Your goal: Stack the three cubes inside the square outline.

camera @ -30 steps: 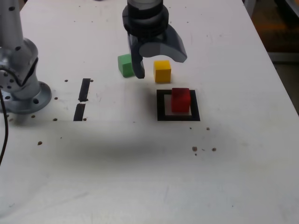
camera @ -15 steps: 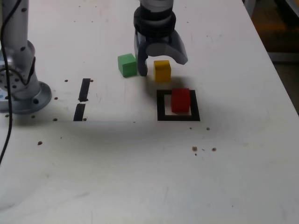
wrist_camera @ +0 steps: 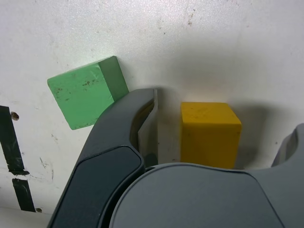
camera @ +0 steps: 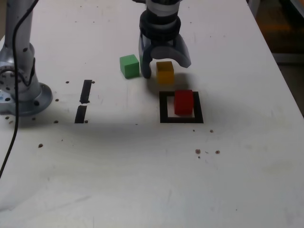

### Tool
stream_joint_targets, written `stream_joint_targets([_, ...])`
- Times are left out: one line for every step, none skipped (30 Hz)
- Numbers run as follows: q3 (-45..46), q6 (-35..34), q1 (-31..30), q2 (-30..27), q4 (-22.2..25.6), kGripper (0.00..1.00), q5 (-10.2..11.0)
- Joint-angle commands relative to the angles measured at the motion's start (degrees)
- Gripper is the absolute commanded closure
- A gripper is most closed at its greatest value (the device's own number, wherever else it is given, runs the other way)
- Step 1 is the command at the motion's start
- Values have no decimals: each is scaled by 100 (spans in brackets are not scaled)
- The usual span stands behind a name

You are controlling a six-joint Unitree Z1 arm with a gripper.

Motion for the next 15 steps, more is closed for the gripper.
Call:
stream_joint_targets([-17,15,35,42,4,13,20])
stream_joint_targets([-14,17,41,46,9,16,22])
stream_joint_targets([-10,17,46,48,15,19,20])
stream_joint_targets([-6,16,51,46,19,23,15])
stream_joint_targets([-3,13,53,42,20,27,11])
stream_joint_targets([0,11,54,35,17,32,6])
stream_joint_targets([2,7,54,25,-2,39,4])
stream_joint_targets([4,4,54,16,-25,45,7])
stream_joint_targets([4,3,54,7,-57,51,16])
stream_joint_targets([7,2,54,-4,-98,56,30])
stream_joint_targets([12,3,54,-15,-147,62,46])
stream_joint_targets([19,6,54,-26,-200,66,62])
stream_joint_targets([26,11,54,-37,-249,70,78])
stream_joint_targets([35,16,54,-46,-293,73,91])
stream_joint_targets([44,25,54,-56,-330,76,102])
